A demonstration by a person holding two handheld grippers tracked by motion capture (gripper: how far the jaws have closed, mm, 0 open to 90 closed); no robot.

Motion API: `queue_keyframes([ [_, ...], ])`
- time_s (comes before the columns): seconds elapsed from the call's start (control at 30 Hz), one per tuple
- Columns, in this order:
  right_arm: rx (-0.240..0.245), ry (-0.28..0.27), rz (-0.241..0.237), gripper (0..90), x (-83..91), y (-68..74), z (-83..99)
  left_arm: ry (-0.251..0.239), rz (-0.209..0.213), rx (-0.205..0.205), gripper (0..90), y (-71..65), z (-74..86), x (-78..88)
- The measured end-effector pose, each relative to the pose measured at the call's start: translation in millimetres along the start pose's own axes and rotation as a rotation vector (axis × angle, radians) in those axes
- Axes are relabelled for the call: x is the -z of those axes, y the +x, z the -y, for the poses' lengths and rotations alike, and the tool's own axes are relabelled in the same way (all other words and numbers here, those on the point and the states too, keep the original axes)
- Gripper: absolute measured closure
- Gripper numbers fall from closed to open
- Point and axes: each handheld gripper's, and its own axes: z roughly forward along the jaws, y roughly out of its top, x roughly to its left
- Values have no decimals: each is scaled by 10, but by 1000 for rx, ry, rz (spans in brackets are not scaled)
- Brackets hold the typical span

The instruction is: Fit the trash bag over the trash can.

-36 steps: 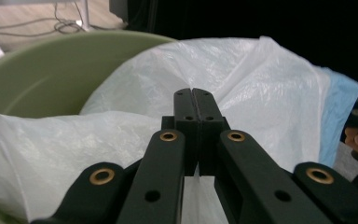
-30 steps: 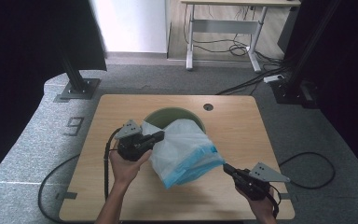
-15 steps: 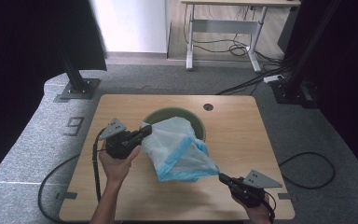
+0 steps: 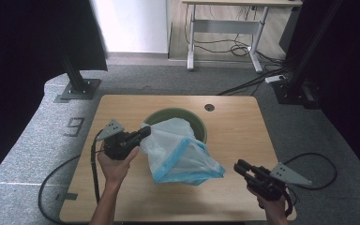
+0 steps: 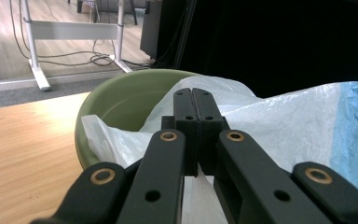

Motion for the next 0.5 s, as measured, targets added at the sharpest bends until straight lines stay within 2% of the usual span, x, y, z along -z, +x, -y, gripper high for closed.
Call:
queue_keyframes([
  [0.07,13,-2,5,680,-46,-59,-111,-3,5,6,900,-1,4,-16],
  [0.1,13,-2,5,680,-46,-59,-111,-3,5,6,900,-1,4,-16],
  [0.17,32,28,-28,625,-189,-27,-165,-2,7,6,900,-5,0,-25],
  [0.23,37,38,-44,622,-247,-10,-170,0,9,4,900,-8,-3,-34],
  [0.33,45,67,-97,601,-461,74,-167,4,12,3,900,-22,-2,-49],
  [0.5,74,85,-109,594,-616,144,-179,6,9,-1,900,-24,0,-44],
])
